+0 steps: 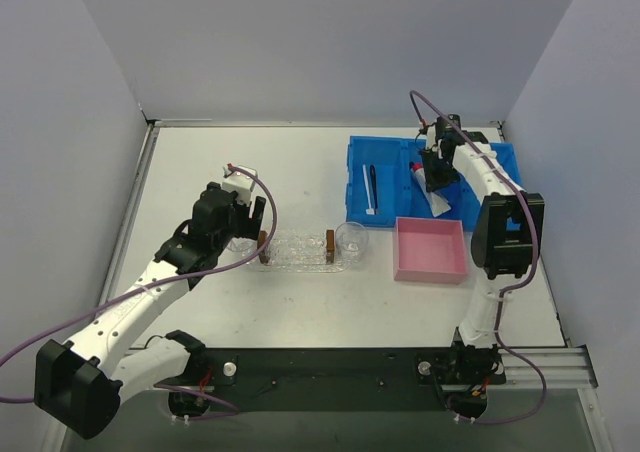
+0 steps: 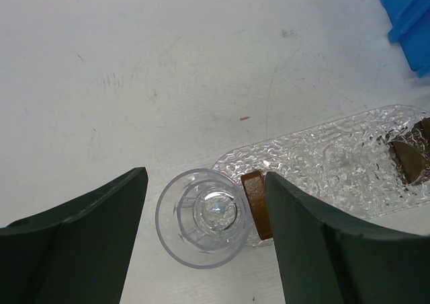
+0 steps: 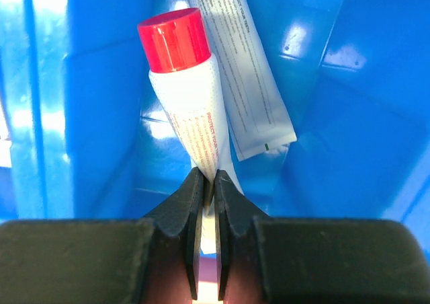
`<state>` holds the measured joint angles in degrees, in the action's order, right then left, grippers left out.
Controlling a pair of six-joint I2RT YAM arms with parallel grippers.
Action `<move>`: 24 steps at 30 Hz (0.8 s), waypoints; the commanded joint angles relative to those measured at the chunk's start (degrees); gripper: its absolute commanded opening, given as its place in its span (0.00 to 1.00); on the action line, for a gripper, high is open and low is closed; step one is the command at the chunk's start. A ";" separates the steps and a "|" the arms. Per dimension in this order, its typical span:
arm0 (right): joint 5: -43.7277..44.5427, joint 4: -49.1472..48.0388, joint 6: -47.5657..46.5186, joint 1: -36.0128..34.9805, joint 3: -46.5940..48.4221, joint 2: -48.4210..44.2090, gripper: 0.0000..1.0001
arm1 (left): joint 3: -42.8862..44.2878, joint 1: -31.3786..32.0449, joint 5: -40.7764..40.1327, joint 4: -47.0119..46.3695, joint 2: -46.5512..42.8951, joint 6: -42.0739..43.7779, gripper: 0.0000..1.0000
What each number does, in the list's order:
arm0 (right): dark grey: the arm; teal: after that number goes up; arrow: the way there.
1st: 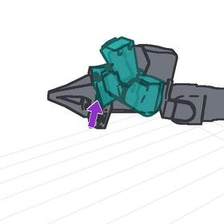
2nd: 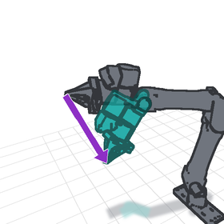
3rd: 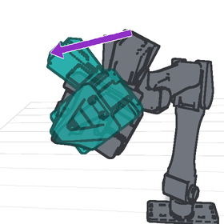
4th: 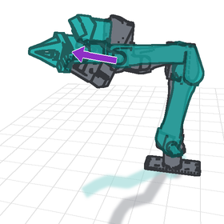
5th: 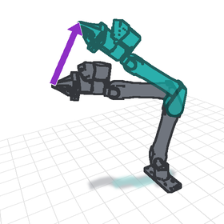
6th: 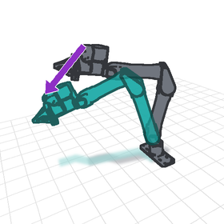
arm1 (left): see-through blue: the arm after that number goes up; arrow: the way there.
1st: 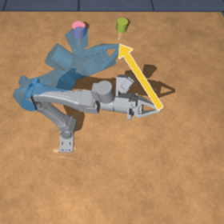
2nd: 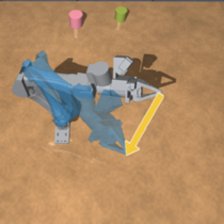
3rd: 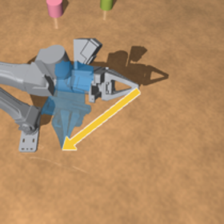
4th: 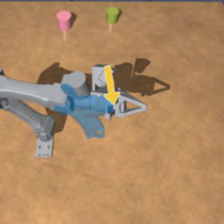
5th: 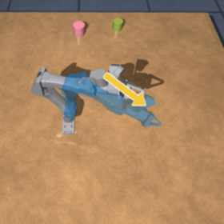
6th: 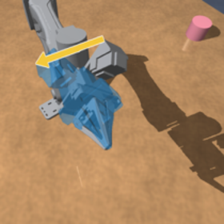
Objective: Prepare toiletry sets of a toothbrush and toothpaste on the tray
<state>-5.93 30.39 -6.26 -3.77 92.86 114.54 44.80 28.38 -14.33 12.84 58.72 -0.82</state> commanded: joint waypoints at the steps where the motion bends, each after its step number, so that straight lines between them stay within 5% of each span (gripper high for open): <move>1: -0.92 2.83 0.90 0.17 -1.01 -5.99 0.00 | 0.91 -0.34 0.70 -2.82 -1.24 -0.15 0.81; 15: 0.12 2.22 2.13 -2.55 -4.88 -22.07 0.00 | 8.02 -0.34 10.44 -5.02 2.01 -9.19 0.81; 24: 3.38 -0.86 2.39 -17.84 -14.09 -36.12 0.00 | 18.83 -0.26 30.02 -8.71 9.83 -15.61 0.81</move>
<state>-3.79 30.68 -4.71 -17.02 83.50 83.46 58.50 28.34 2.28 9.54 66.43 -12.43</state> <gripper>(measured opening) 0.039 0.807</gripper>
